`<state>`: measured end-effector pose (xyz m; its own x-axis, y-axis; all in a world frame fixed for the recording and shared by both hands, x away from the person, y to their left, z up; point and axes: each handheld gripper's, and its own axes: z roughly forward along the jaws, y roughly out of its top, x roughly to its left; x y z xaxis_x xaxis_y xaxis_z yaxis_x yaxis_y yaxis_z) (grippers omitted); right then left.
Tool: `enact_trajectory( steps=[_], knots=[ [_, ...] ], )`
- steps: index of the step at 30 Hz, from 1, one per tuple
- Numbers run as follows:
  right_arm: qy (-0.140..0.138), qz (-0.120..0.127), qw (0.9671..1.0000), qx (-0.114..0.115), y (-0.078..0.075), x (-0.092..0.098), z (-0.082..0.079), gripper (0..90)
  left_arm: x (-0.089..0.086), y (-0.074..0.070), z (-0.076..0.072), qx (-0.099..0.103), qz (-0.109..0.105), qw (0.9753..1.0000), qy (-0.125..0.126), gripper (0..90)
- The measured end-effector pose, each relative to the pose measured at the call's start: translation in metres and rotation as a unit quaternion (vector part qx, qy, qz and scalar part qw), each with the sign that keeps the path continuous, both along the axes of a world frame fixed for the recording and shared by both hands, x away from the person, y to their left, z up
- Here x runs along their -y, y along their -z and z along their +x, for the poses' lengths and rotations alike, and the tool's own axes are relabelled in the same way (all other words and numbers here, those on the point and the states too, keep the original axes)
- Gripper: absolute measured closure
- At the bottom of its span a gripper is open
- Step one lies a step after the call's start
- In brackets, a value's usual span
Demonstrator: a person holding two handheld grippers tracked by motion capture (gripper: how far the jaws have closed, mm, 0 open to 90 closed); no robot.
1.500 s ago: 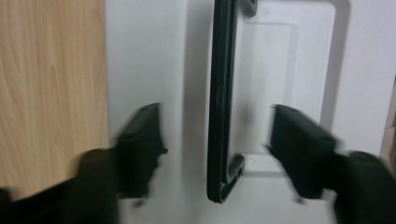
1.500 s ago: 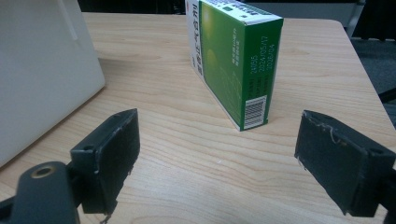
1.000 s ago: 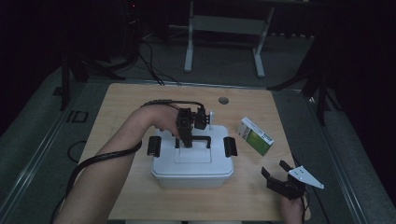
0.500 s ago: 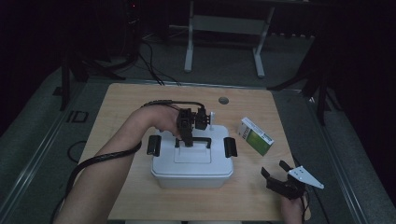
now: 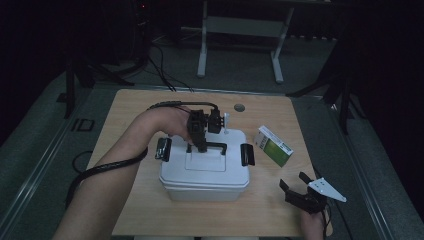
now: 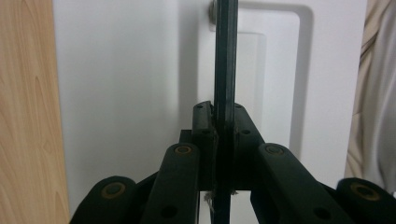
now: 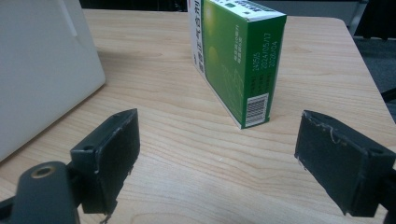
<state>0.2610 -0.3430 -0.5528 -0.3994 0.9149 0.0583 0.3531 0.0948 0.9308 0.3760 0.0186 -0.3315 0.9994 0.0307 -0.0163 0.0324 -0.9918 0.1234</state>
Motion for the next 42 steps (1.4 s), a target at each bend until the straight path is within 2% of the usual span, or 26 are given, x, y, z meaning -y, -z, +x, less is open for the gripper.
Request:
enact_trajectory(
  steps=[3,4,8,15,21,35,37,41,42],
  knots=[
    [-0.001,-0.001,1.0000,-0.002,0.000,0.000,0.000,13.5,-0.004,-0.007,-0.002,0.005,0.000,1.0000,-0.003,83.8],
    [-0.001,-0.001,1.0000,-0.002,0.000,0.000,0.000,13.5,-0.006,-0.009,-0.002,0.011,-0.006,0.9999,-0.002,83.8],
    [0.000,-0.001,1.0000,-0.002,0.000,-0.001,0.000,13.5,-0.014,-0.016,-0.003,0.013,-0.015,0.9998,-0.006,83.8],
    [0.001,0.000,1.0000,-0.004,0.000,-0.001,0.000,13.5,-0.030,-0.021,-0.005,0.015,-0.019,0.9995,-0.019,83.9],
    [0.002,-0.001,1.0000,-0.004,0.001,-0.001,0.000,13.5,-0.050,-0.026,-0.007,0.021,-0.032,0.9987,-0.032,83.9],
    [0.004,-0.005,1.0000,-0.004,0.001,-0.002,0.001,13.5,-0.097,-0.022,-0.009,0.014,-0.039,0.9960,-0.080,83.9],
    [0.004,-0.006,1.0000,-0.004,0.001,-0.002,0.001,13.5,-0.114,-0.018,-0.011,0.013,-0.036,0.9947,-0.095,83.9],
    [0.004,-0.006,1.0000,-0.004,0.001,-0.002,0.001,13.5,-0.123,-0.015,-0.012,0.014,-0.035,0.9939,-0.104,83.9],
    [0.005,-0.006,1.0000,-0.005,0.001,-0.002,0.001,13.5,-0.133,-0.015,-0.014,0.013,-0.037,0.9932,-0.110,83.9]
  ],
)
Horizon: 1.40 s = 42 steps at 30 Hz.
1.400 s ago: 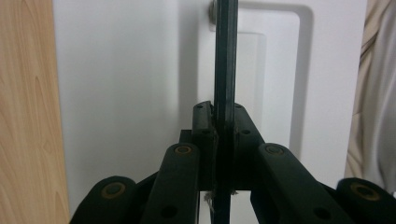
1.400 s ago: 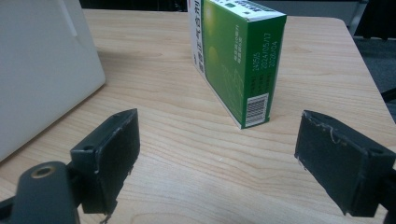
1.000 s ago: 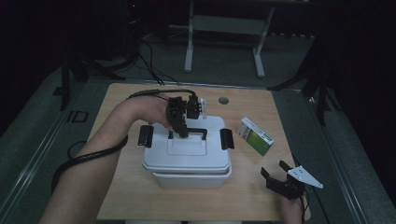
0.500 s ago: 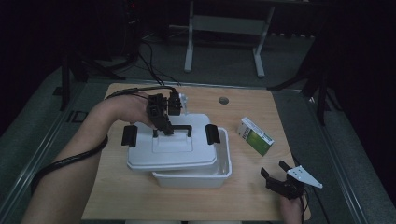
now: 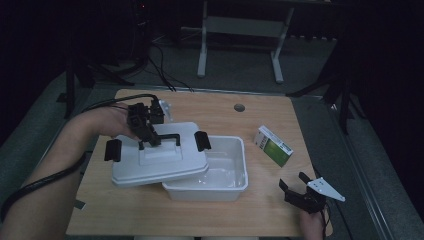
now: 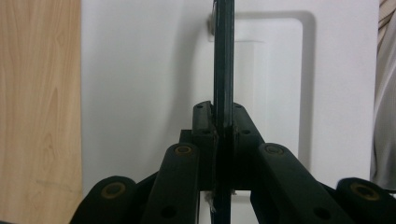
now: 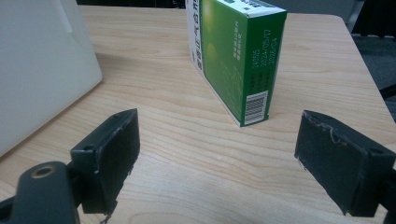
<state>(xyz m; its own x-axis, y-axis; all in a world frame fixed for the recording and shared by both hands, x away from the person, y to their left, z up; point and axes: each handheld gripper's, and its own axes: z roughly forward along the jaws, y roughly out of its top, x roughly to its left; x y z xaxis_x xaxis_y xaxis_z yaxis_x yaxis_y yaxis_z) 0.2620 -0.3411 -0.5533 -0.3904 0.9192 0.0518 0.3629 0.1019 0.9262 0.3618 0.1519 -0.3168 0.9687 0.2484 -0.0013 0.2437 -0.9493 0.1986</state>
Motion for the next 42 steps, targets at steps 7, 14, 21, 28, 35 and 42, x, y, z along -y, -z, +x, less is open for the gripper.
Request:
enact_trajectory(
  steps=[7,14,21,28,35,42],
  knots=[
    [0.000,-0.001,1.0000,-0.001,0.000,0.000,0.000,13.5,-0.032,-0.001,-0.007,0.008,-0.013,0.9996,-0.026,83.9],
    [0.001,-0.002,1.0000,-0.001,0.000,0.000,0.000,13.5,-0.063,-0.001,-0.016,0.010,-0.025,0.9984,-0.050,83.8],
    [0.002,-0.003,1.0000,-0.002,0.000,-0.001,0.000,13.5,-0.083,0.002,-0.022,0.012,-0.025,0.9974,-0.067,83.8],
    [0.002,-0.002,1.0000,-0.002,0.000,-0.001,0.000,13.5,-0.108,0.008,-0.029,0.010,-0.027,0.9954,-0.091,83.8],
    [0.005,-0.001,1.0000,-0.003,0.000,-0.001,0.001,13.6,-0.126,0.019,-0.034,0.008,-0.030,0.9938,-0.107,83.8],
    [0.005,-0.002,1.0000,-0.003,0.000,-0.001,0.001,13.6,-0.143,0.037,-0.036,0.015,-0.040,0.9920,-0.119,83.7]
  ],
)
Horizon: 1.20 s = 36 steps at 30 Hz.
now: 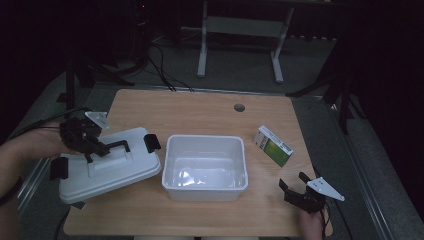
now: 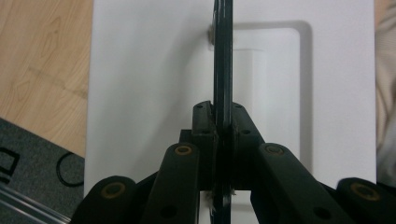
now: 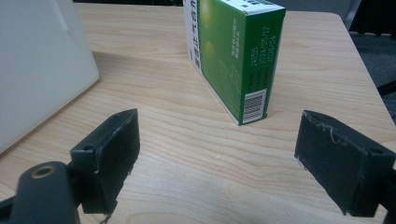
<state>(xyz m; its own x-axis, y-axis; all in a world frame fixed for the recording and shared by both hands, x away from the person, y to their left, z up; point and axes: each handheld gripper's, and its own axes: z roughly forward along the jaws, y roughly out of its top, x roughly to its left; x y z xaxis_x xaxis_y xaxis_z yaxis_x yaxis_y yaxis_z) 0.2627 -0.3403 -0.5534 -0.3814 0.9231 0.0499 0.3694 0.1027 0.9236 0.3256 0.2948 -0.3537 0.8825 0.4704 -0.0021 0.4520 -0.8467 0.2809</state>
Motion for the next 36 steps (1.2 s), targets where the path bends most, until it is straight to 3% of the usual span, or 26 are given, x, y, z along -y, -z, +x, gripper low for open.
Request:
enact_trajectory(
  steps=[5,10,16,20,36],
  knots=[
    [0.001,0.000,1.0000,0.000,0.000,0.000,0.000,13.5,-0.005,0.014,0.000,-0.005,-0.006,1.0000,-0.003,83.7],
    [0.001,-0.003,1.0000,-0.002,0.000,-0.001,0.000,13.5,-0.008,0.039,0.004,-0.015,-0.019,0.9997,-0.009,83.7],
    [0.002,0.000,1.0000,-0.001,0.000,0.000,0.000,13.5,-0.009,0.063,0.007,-0.003,-0.037,0.9991,-0.020,83.6],
    [0.001,-0.004,1.0000,-0.001,0.000,-0.001,0.000,13.5,-0.007,0.078,0.009,-0.017,-0.038,0.9989,-0.020,83.6],
    [0.000,-0.003,1.0000,-0.001,0.000,0.000,0.000,13.5,0.002,0.110,0.020,-0.024,-0.036,0.9989,-0.021,83.5]
  ],
)
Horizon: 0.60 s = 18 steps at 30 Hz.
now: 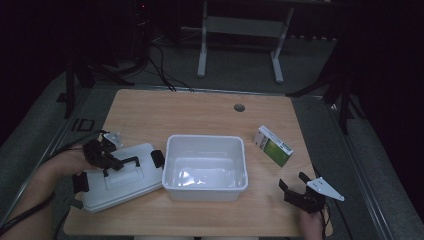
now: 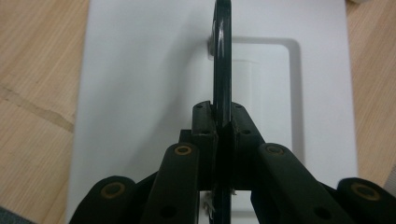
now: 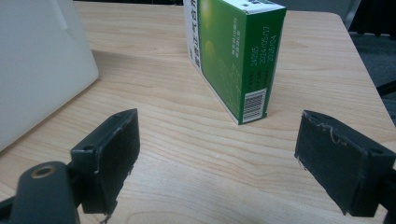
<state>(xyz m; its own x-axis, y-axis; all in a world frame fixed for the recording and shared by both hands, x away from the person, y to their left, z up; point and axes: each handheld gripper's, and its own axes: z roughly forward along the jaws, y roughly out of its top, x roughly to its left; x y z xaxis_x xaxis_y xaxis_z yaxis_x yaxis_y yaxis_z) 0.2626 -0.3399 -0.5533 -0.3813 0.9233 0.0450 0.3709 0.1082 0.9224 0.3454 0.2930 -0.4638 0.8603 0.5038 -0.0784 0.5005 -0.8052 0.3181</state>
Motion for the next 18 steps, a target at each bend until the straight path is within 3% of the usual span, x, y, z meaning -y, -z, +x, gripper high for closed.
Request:
enact_trajectory(
  steps=[12,18],
  knots=[
    [0.001,-0.002,1.0000,-0.001,-0.001,0.001,0.000,13.5,0.004,0.014,0.005,-0.012,-0.005,0.9999,-0.003,83.3],
    [0.000,0.001,1.0000,-0.001,-0.001,0.002,0.000,13.5,0.004,0.020,0.007,-0.021,0.002,0.9998,-0.005,83.0]
  ],
)
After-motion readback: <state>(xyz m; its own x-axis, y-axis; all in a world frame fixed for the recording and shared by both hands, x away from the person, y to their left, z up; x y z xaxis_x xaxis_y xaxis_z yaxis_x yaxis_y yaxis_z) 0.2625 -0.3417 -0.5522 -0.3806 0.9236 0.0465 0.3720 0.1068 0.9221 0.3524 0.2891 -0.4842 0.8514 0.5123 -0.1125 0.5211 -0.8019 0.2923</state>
